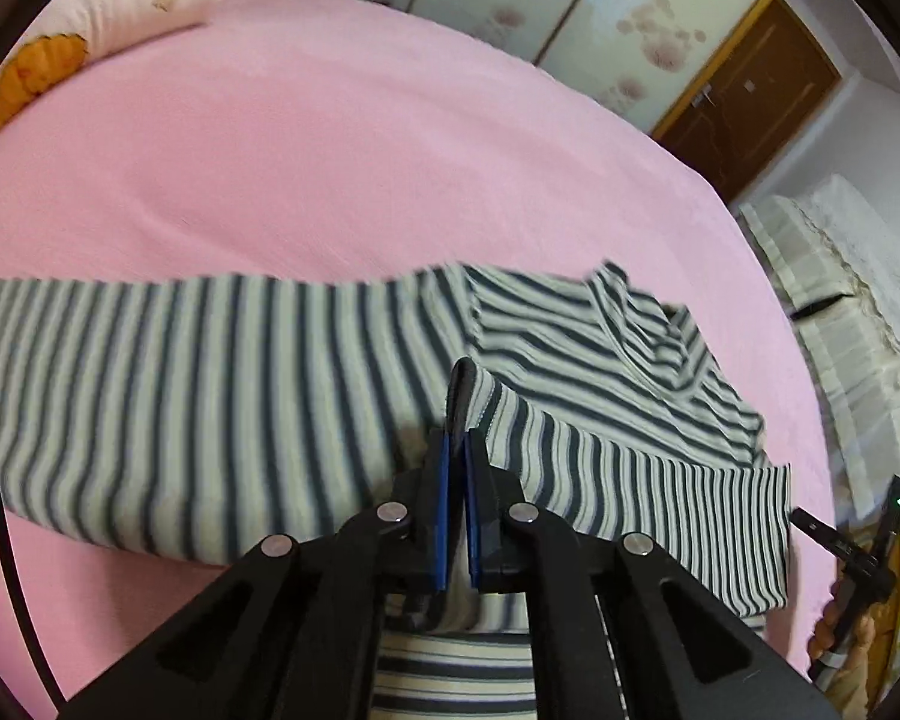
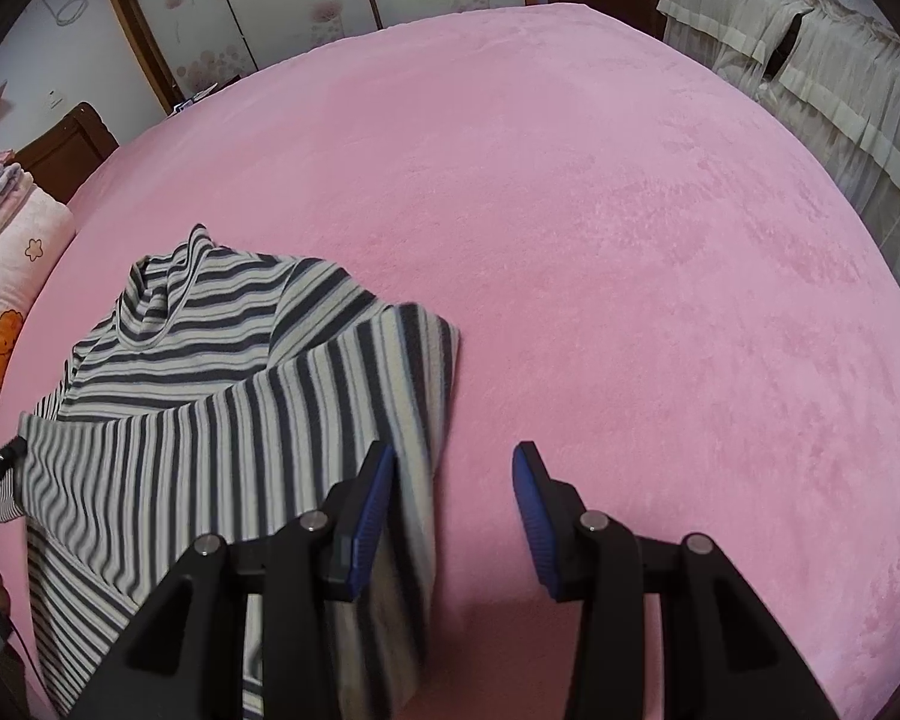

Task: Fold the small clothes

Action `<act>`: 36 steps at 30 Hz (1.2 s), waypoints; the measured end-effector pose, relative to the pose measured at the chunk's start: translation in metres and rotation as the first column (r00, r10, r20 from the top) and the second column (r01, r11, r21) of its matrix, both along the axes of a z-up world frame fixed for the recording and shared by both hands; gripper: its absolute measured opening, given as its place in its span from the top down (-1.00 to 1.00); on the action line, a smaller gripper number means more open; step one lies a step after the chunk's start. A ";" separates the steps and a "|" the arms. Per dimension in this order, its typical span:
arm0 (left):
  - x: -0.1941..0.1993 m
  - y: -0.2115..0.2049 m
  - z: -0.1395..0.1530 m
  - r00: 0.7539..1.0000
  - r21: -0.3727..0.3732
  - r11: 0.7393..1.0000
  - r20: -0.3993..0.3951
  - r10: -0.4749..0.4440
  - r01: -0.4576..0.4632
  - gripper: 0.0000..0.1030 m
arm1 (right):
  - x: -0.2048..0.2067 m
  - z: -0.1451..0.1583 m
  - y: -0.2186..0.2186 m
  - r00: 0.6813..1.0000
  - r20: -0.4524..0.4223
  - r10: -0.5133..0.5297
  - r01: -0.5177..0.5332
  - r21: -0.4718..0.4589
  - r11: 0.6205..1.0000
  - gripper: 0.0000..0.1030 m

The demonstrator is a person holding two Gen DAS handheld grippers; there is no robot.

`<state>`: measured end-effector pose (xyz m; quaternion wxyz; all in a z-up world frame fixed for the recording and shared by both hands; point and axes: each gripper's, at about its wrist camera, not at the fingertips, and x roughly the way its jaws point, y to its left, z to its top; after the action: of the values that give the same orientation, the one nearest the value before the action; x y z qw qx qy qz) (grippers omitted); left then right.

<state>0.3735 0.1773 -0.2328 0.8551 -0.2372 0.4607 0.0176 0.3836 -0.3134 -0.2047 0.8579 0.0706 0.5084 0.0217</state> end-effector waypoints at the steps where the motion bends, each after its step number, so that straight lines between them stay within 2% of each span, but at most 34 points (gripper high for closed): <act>1: 0.000 0.004 0.000 1.000 -0.004 1.000 -0.003 0.007 -0.007 0.95 | 0.000 0.000 -0.001 1.000 0.001 0.000 0.000 0.002 1.000 0.19; 3: 0.000 0.009 -0.004 1.000 -0.015 1.000 -0.023 0.016 -0.017 0.95 | 0.001 0.001 -0.002 1.000 0.003 -0.006 0.006 0.004 1.000 0.19; 9: 0.000 0.012 -0.013 0.997 0.019 0.998 -0.042 0.057 -0.056 0.95 | 0.000 0.002 -0.006 1.000 0.007 -0.013 0.014 -0.005 1.000 0.19; 11: 0.002 0.010 -0.019 0.996 0.030 0.998 -0.071 0.060 -0.059 0.92 | 0.000 0.002 -0.008 1.000 0.004 -0.016 0.016 0.001 1.000 0.19; 13: 0.007 0.003 -0.031 0.987 0.090 0.995 -0.150 0.061 -0.048 0.90 | 0.002 0.002 -0.010 1.000 -0.002 -0.017 0.017 0.012 1.000 0.19; 15: 0.006 -0.004 -0.032 0.983 0.136 0.990 -0.171 0.063 -0.039 0.89 | 0.005 0.002 -0.013 1.000 -0.010 -0.019 0.020 0.040 0.999 0.19; 19: -0.003 -0.020 -0.008 0.987 0.285 0.957 -0.127 0.100 -0.060 0.85 | 0.019 0.002 -0.013 1.000 -0.018 -0.019 0.020 0.074 0.997 0.19; 21: -0.008 -0.031 0.006 0.992 0.318 0.946 -0.089 0.095 -0.062 0.84 | 0.030 0.000 -0.010 1.000 -0.028 -0.013 0.015 0.073 0.997 0.19; 23: -0.013 -0.052 0.021 0.998 0.278 0.960 -0.052 0.037 -0.021 0.80 | 0.041 -0.005 -0.007 0.999 -0.048 -0.011 0.015 0.083 0.996 0.19; 25: -0.016 -0.084 0.028 0.997 0.191 0.979 -0.029 -0.072 0.077 0.73 | 0.052 -0.013 -0.003 0.997 -0.072 -0.013 0.019 0.089 0.996 0.19; 28: -0.012 -0.136 0.019 0.975 0.098 0.970 -0.041 -0.217 0.220 0.68 | 0.064 -0.025 0.003 0.995 -0.094 -0.013 0.022 0.093 0.995 0.20; 29: -0.009 -0.154 0.011 0.966 0.081 0.963 -0.055 -0.254 0.258 0.68 | 0.066 -0.026 0.005 0.996 -0.088 -0.008 0.016 0.089 0.996 0.24; 30: -0.005 -0.173 0.000 0.953 0.086 0.951 -0.077 -0.292 0.298 0.68 | 0.066 -0.026 0.009 0.997 -0.075 0.006 -0.001 0.073 0.997 0.68; 31: -0.002 -0.185 -0.008 0.947 0.108 0.943 -0.095 -0.306 0.315 0.68 | 0.065 -0.025 0.011 0.998 -0.068 0.012 -0.008 0.058 0.998 0.91; 33: 0.005 -0.204 -0.027 0.941 0.172 0.928 -0.136 -0.310 0.330 0.68 | 0.059 -0.015 0.013 1.000 -0.004 0.005 -0.005 -0.009 1.000 0.91; 36: 0.010 -0.204 -0.040 0.949 0.200 0.930 -0.134 -0.285 0.308 0.68 | 0.053 -0.006 0.015 0.997 0.070 0.010 -0.004 -0.092 0.996 0.92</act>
<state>0.3838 -0.0264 -0.2728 0.8440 -0.0681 0.5298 -0.0490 0.4368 -0.2986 -0.2106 0.8776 0.0285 0.4785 0.0038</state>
